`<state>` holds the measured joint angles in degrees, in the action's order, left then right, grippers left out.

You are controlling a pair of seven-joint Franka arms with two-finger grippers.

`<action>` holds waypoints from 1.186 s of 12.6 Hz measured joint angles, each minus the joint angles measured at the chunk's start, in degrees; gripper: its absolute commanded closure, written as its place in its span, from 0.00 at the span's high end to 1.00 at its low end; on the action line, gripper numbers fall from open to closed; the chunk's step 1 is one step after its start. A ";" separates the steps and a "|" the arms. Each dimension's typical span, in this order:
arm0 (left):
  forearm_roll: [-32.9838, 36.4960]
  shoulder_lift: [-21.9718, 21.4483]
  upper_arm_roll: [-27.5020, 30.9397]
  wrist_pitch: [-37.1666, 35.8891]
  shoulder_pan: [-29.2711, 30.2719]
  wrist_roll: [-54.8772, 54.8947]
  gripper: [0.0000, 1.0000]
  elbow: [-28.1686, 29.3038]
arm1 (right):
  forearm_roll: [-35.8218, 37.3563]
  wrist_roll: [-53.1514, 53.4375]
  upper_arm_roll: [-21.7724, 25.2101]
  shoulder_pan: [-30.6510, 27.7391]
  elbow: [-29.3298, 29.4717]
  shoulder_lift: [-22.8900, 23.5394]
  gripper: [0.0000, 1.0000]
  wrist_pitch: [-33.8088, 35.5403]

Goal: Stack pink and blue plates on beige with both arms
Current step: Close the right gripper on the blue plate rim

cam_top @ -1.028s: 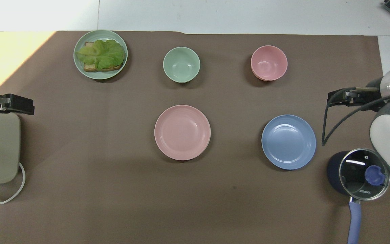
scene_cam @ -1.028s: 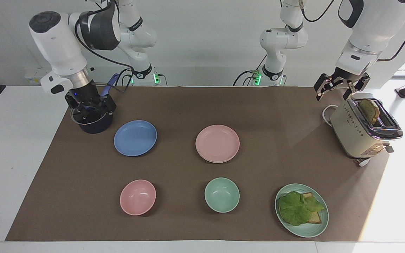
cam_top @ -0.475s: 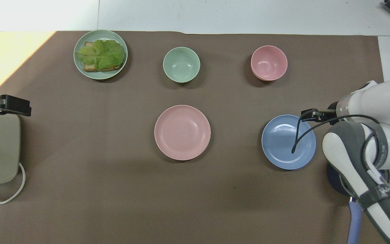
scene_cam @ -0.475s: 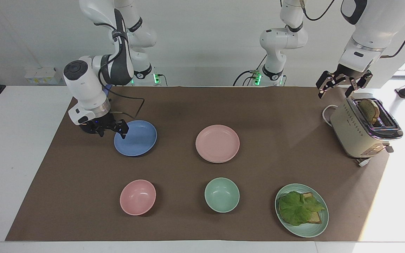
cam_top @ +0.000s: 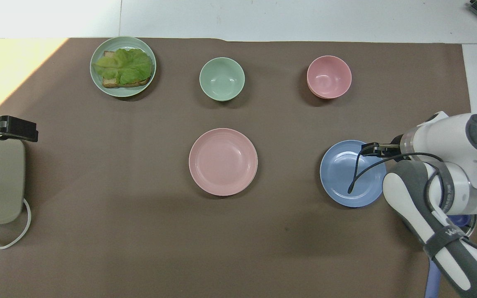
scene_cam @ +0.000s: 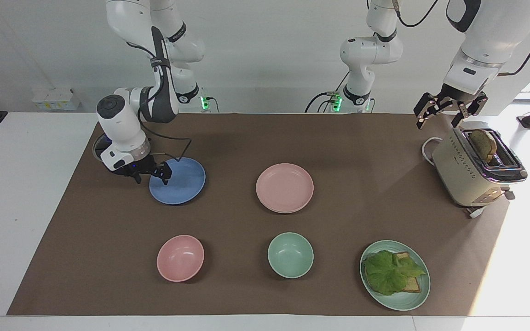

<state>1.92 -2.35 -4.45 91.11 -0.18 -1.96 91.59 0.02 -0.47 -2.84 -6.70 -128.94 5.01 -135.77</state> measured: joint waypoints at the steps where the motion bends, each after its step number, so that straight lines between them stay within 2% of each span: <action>1: 0.00 0.00 0.00 0.00 0.00 0.00 1.00 0.00 | 0.00 -1.29 0.03 -1.01 -0.70 -0.01 1.00 -0.72; 5: 0.00 0.00 0.00 0.00 0.00 0.00 1.00 0.00 | 0.00 -2.52 0.05 -1.52 -3.51 -0.01 0.88 -4.44; 7: 0.00 0.00 0.00 0.00 0.00 0.00 1.00 0.00 | 0.00 -3.04 0.04 -1.52 -5.12 0.00 0.76 -6.30; 8: 0.00 0.00 0.00 0.00 0.00 0.00 1.00 0.00 | -0.06 -3.09 0.02 -1.52 -5.55 -0.01 0.66 -6.45; 9: 0.00 0.00 0.00 0.00 0.00 0.00 1.00 0.00 | -0.37 -3.48 -0.03 -1.52 -5.83 -0.01 0.50 -6.46; 11: 0.00 0.00 0.00 0.00 0.00 0.00 1.00 0.00 | -3.43 -6.69 -0.13 -1.52 -6.27 0.00 0.02 -6.46; 15: 0.00 0.00 0.00 0.00 0.00 0.00 1.00 0.00 | -8.25 -10.29 -0.31 -1.42 -5.81 -0.11 0.00 -6.46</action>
<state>1.92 -2.35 -4.45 91.11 -0.18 -1.96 91.59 -8.22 -10.77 -3.15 -8.13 -134.75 4.91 -142.23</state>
